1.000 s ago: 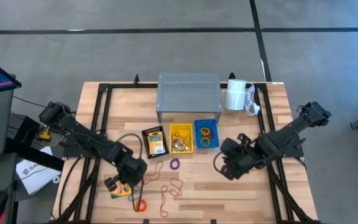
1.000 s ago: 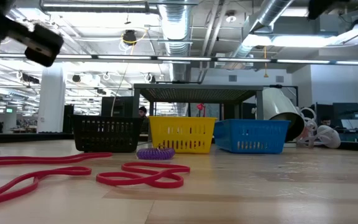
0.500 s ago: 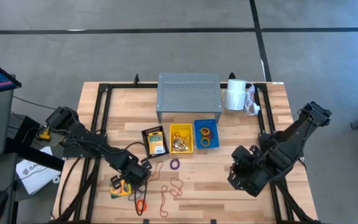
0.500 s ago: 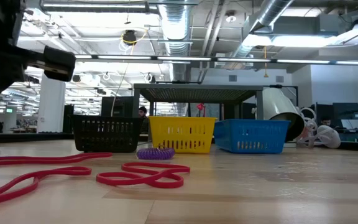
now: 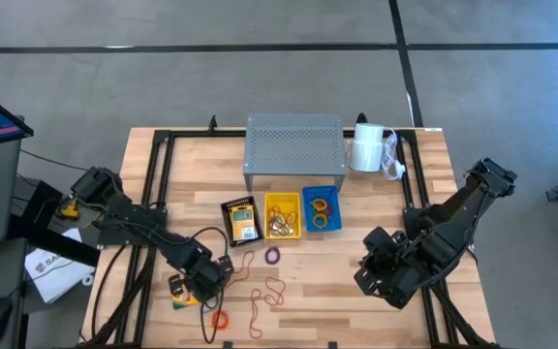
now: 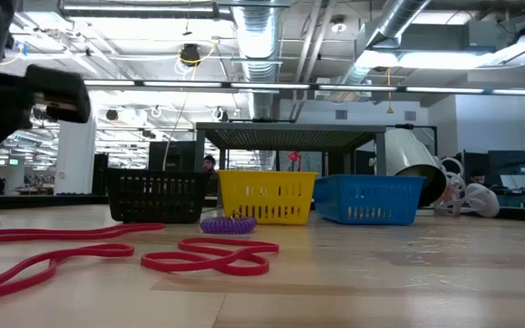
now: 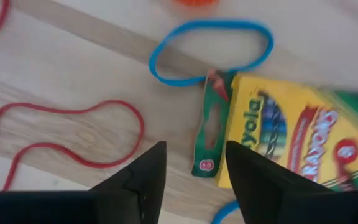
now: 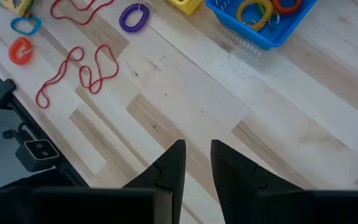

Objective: Pick & Place Office Desk Supplies
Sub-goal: Put the crayon box into the black basket

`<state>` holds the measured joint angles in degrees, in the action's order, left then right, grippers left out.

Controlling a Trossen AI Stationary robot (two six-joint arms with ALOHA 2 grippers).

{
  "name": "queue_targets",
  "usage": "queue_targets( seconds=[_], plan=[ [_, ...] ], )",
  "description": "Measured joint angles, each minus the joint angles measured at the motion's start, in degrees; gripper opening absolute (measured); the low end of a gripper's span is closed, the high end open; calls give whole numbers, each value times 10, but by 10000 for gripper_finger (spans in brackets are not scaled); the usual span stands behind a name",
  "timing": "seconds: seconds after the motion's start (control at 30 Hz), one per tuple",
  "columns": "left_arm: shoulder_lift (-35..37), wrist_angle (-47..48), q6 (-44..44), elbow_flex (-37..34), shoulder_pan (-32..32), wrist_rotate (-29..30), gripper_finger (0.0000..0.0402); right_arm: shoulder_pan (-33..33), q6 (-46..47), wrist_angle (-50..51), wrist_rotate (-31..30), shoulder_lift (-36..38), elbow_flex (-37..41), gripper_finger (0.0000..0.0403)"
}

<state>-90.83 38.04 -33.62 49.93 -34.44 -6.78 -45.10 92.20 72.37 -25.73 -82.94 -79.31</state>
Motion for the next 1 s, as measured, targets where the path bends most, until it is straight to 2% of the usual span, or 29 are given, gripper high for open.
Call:
queue_targets(
  seconds=[0.13, 0.27, 1.0],
  plan=[
    [0, -26, -9, -20, -16, 35, 167, 0, 0, -5, -1, 0, 0, 74],
    [0, -45, -11, -25, -22, 45, 168, -2, 0, -8, -1, 0, 0, 74],
    [0, -81, -11, -46, -31, 34, 168, -6, -2, -8, 0, 0, 0, 74]
  ],
)
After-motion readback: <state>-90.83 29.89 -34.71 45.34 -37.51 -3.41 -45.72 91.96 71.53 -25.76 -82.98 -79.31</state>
